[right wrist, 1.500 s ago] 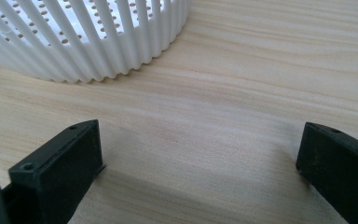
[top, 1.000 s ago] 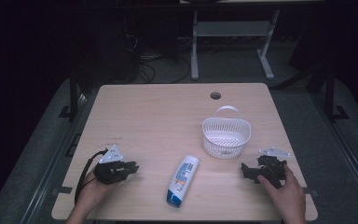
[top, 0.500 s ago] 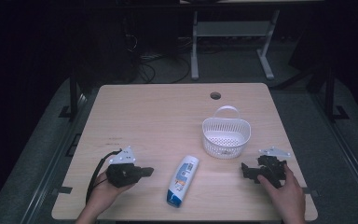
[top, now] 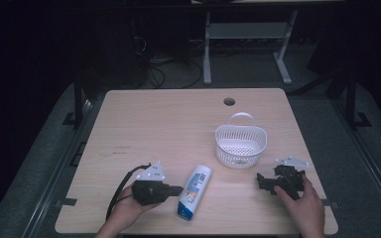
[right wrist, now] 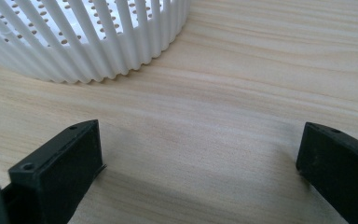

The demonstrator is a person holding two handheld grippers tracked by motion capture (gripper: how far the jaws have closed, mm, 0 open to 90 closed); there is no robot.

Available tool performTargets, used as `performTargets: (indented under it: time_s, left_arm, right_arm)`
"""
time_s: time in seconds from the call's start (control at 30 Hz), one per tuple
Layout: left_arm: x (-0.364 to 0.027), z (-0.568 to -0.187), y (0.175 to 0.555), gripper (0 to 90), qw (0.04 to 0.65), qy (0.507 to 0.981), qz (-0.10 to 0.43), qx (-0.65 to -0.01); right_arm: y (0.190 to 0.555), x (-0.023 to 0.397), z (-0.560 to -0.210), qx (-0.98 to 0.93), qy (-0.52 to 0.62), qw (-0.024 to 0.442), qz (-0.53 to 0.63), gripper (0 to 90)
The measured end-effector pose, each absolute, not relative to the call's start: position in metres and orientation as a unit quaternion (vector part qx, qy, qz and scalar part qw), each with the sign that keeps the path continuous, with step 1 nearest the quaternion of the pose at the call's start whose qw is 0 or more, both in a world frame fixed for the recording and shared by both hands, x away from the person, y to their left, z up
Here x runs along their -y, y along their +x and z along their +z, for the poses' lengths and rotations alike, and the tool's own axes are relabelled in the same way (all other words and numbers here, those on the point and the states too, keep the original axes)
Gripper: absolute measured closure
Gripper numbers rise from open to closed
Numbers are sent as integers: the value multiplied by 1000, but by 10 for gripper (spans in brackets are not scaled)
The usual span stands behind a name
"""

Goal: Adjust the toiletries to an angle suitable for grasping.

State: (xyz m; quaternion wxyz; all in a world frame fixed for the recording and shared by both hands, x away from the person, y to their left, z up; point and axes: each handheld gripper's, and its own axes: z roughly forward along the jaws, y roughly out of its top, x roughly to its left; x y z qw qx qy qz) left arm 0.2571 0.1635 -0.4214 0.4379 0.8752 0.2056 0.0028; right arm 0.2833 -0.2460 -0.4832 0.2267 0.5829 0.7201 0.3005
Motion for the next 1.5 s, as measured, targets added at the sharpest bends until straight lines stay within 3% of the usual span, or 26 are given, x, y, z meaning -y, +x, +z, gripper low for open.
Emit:
performTargets:
  time_s: [0.77, 1.5]
  left_arm:
    - [-115, -446, 238, 900, 400, 904, -34, -148]
    - [-134, -449, 249, 900, 384, 906, -13, -178]
  right_arm:
    - [283, 246, -483, -720, 583, 227, 301, 0]
    - [283, 246, -483, -720, 583, 227, 300, 0]
